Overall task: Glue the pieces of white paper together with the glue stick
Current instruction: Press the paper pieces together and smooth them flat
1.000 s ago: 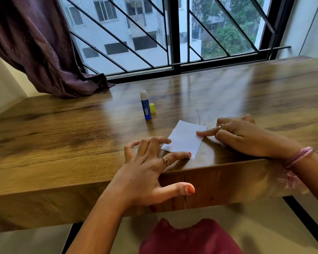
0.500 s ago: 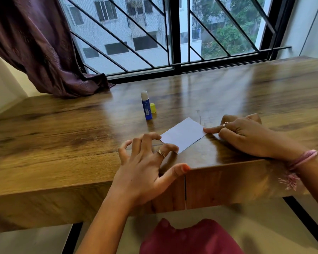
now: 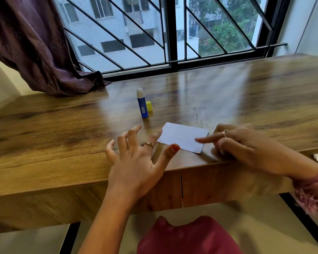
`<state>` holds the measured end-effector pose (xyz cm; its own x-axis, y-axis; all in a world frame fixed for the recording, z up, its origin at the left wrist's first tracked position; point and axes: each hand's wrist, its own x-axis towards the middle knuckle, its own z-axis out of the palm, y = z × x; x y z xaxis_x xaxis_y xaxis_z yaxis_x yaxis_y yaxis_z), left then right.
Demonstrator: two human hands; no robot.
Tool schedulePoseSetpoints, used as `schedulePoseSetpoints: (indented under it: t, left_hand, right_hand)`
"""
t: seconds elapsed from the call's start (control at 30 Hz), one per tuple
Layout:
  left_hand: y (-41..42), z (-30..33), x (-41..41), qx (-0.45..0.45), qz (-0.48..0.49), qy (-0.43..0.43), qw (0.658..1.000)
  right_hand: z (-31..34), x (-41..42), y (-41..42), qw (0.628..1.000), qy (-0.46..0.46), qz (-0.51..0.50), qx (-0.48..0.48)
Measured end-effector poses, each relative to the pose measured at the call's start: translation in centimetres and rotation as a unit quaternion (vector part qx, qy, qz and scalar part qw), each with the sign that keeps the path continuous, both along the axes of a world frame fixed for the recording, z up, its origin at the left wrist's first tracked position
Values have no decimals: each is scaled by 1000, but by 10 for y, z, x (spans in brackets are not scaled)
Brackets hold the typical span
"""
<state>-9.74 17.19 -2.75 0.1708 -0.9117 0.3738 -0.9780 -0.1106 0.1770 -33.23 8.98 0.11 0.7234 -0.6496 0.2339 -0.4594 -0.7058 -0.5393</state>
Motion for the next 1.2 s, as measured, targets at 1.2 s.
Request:
schedulePoseSetpoints:
  t: [1.2]
  left_hand:
    - [12, -5, -37, -27, -134, -61, 989]
  right_hand:
    - [-1, -10, -47, 976, 165, -62, -125]
